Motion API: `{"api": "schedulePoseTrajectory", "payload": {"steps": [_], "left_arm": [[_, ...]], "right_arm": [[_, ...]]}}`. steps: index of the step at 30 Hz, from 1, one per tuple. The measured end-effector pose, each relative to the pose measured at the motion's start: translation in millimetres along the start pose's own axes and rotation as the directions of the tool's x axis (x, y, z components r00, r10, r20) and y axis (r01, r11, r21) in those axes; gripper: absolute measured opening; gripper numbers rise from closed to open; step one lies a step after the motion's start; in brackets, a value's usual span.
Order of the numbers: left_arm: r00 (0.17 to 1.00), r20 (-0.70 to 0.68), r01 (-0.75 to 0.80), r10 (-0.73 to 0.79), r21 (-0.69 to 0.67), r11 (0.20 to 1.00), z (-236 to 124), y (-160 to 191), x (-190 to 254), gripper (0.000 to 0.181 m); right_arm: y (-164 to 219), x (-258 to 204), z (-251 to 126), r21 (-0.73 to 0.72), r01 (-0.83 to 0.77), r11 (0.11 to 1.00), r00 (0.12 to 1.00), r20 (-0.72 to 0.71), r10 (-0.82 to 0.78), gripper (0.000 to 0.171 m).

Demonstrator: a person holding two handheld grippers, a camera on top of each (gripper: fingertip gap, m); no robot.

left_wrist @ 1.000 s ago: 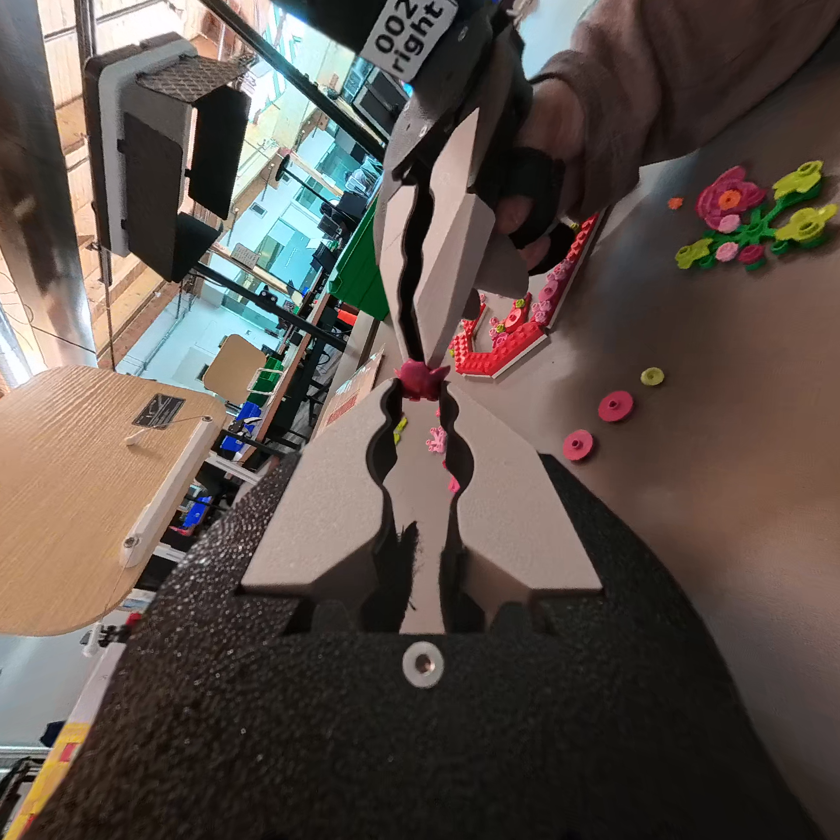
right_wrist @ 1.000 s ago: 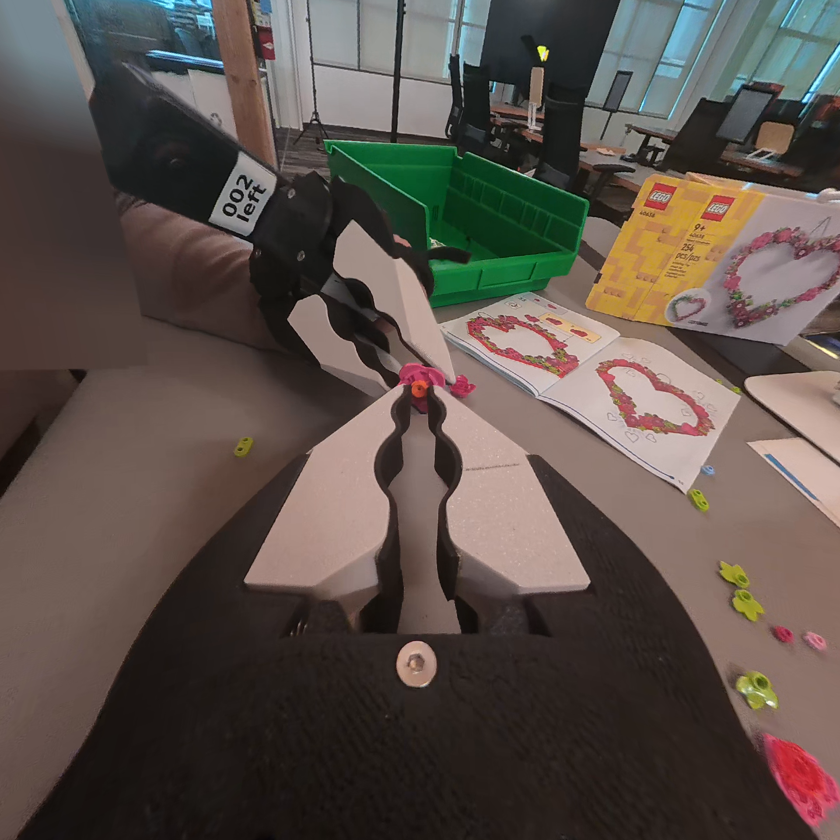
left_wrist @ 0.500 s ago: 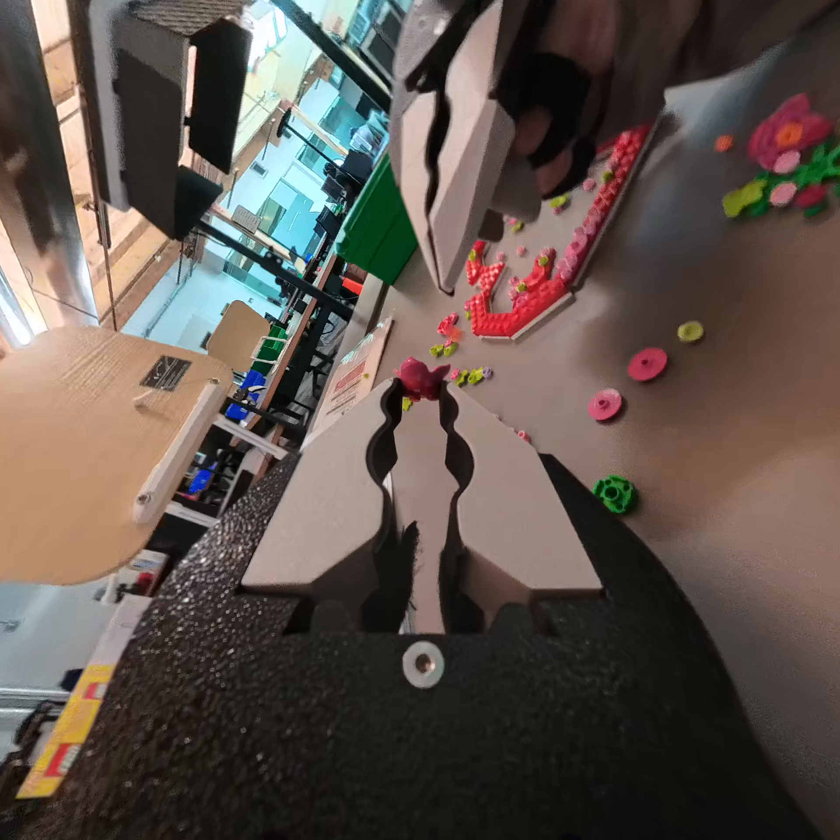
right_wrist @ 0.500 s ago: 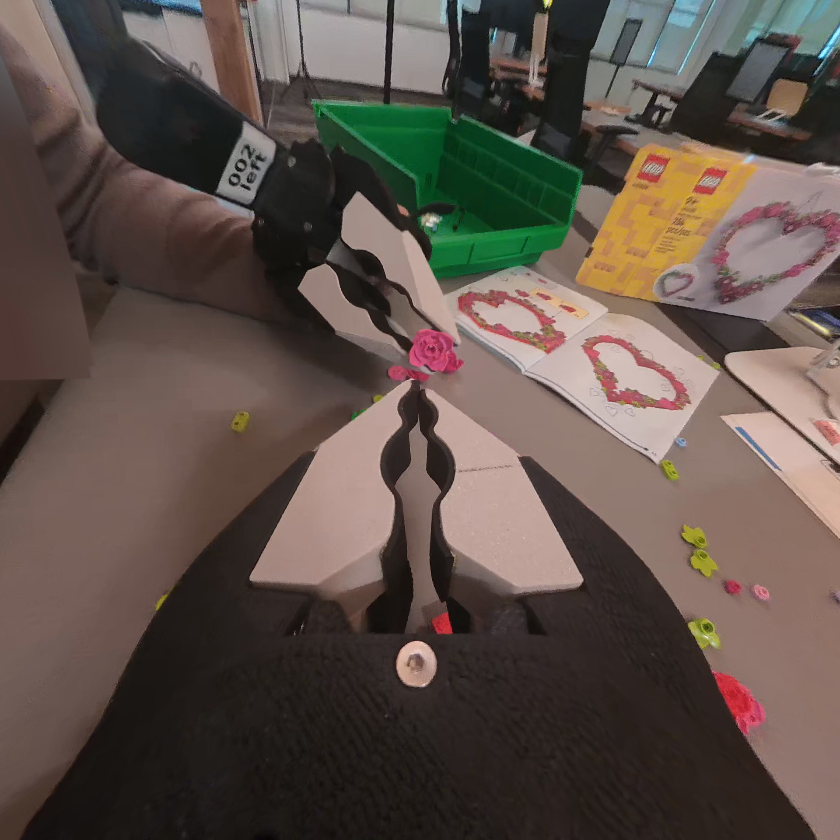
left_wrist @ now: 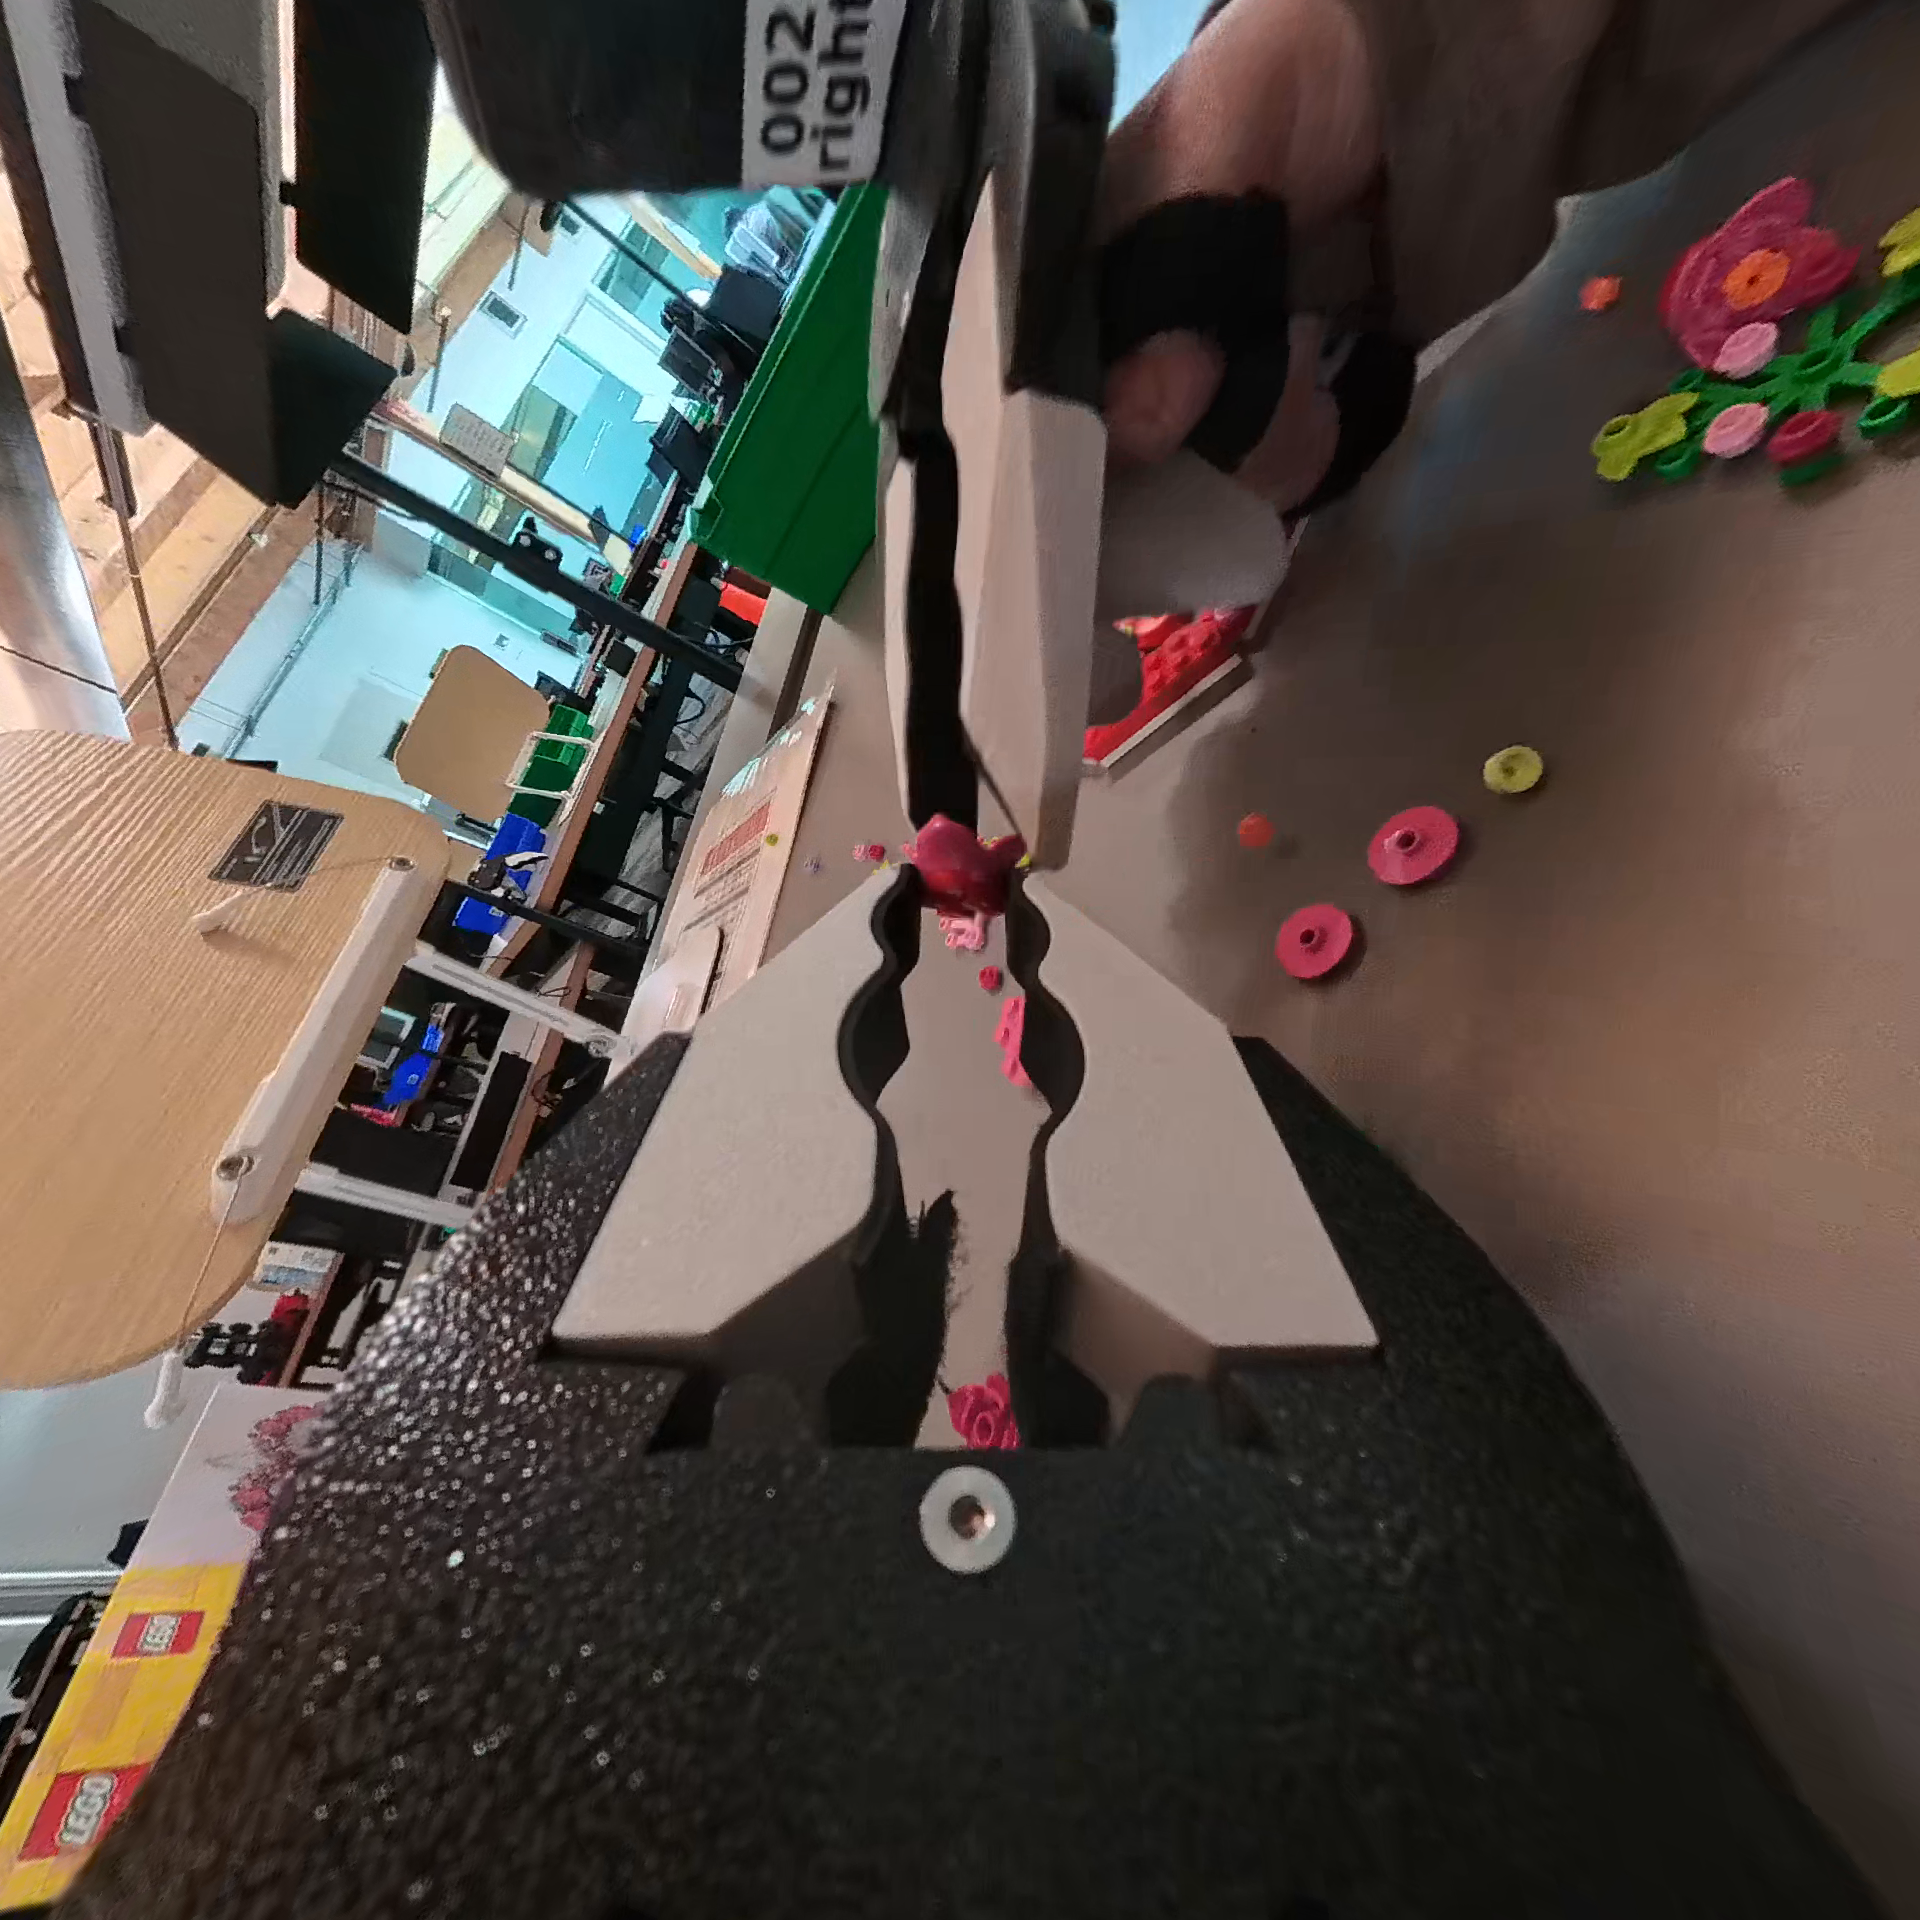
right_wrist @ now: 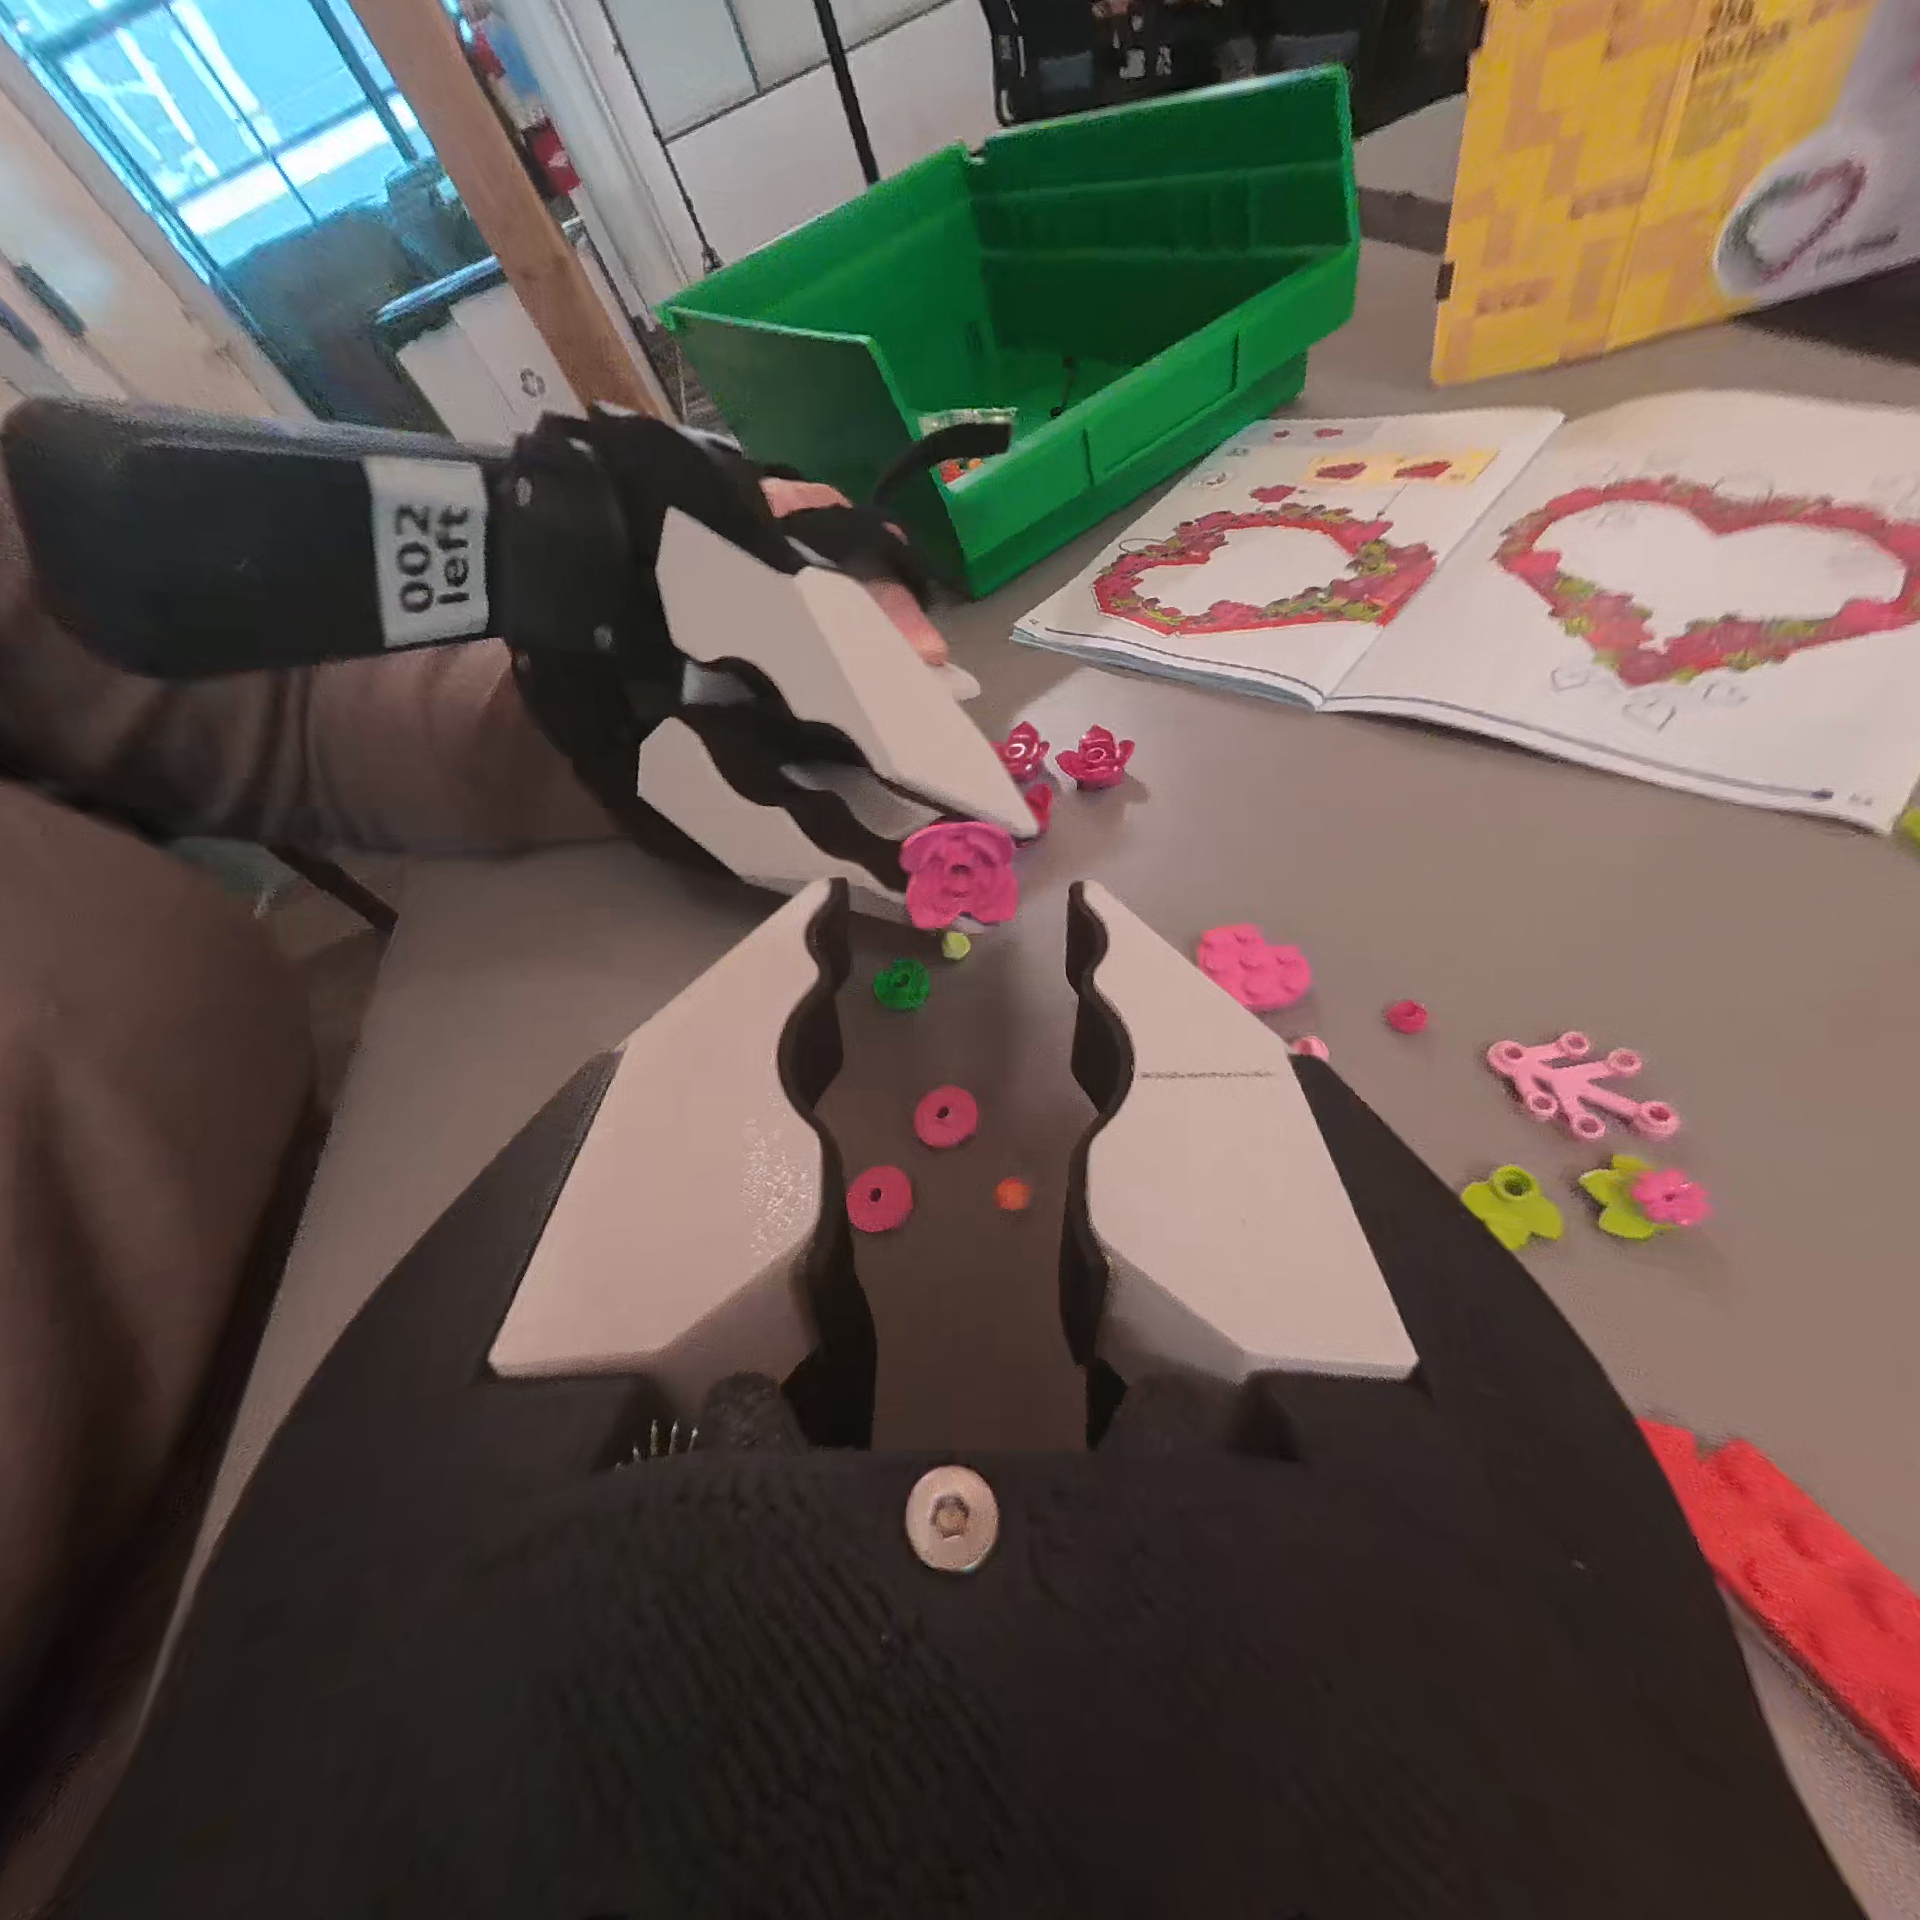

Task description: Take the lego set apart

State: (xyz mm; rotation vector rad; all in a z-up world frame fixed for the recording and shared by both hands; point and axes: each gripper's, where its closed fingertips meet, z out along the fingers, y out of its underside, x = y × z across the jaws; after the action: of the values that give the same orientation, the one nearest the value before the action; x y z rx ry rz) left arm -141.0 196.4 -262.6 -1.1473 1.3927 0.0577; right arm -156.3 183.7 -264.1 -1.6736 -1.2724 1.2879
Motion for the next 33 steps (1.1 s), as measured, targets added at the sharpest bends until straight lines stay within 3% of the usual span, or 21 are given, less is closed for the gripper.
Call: {"api": "schedulePoseTrajectory", "payload": {"steps": [5, 6, 28, 33], "left_arm": [[1.000, 0.013, 0.011, -0.011, 0.016, 1.000, -4, -4, -5, 0.013], [1.000, 0.024, 0.010, -0.011, 0.034, 0.999, -5, -7, -7, 0.013], [0.986, -0.167, 0.008, 0.010, 0.108, 0.994, -21, -23, 19, 0.013], [0.970, -0.239, 0.069, -0.034, 0.141, 0.988, -25, -27, 28, 0.013]], "right_arm": [[-8, -8, -2, 0.047, -0.018, 0.999, 0.999, 0.047, 0.016, 0.027], [-10, -10, -5, 0.055, -0.016, 0.998, 0.998, 0.061, 0.013, 0.016], [11, -33, -11, -0.076, 0.096, 0.992, 0.976, 0.203, -0.079, 0.015], [17, -39, -14, -0.093, 0.088, 0.992, 0.961, 0.268, -0.060, 0.015]]}}
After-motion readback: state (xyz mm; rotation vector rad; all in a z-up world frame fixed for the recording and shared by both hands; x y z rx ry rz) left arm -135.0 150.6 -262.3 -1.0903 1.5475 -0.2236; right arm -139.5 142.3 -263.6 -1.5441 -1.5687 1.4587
